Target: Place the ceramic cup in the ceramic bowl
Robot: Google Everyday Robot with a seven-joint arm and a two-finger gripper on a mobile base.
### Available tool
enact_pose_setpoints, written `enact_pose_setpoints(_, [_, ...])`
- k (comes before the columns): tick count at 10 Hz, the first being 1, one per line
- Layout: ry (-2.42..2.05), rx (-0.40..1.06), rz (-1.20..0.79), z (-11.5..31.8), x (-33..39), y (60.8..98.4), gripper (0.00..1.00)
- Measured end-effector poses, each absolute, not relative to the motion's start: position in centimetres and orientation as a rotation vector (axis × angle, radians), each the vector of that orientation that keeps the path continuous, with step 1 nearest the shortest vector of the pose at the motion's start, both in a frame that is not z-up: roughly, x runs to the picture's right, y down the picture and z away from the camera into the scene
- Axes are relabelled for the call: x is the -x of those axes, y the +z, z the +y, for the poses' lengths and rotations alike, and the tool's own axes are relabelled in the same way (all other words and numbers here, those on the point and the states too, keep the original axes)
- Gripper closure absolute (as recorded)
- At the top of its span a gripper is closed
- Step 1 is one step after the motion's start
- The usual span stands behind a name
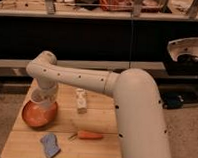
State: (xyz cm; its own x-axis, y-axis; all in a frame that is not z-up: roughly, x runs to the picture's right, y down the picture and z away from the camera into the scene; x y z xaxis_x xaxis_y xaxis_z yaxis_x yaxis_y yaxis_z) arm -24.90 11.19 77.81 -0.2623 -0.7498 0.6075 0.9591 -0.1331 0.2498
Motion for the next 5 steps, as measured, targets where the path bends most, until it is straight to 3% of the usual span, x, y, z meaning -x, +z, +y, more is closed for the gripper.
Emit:
enact_pose_setpoints(2, [-1.71, 0.397, -0.717, 11.21, 24.98, 77.79, 0.22])
enact_pose_setpoints(5, [-1.717, 0.393, -0.72, 11.3, 25.29, 77.73, 0.2])
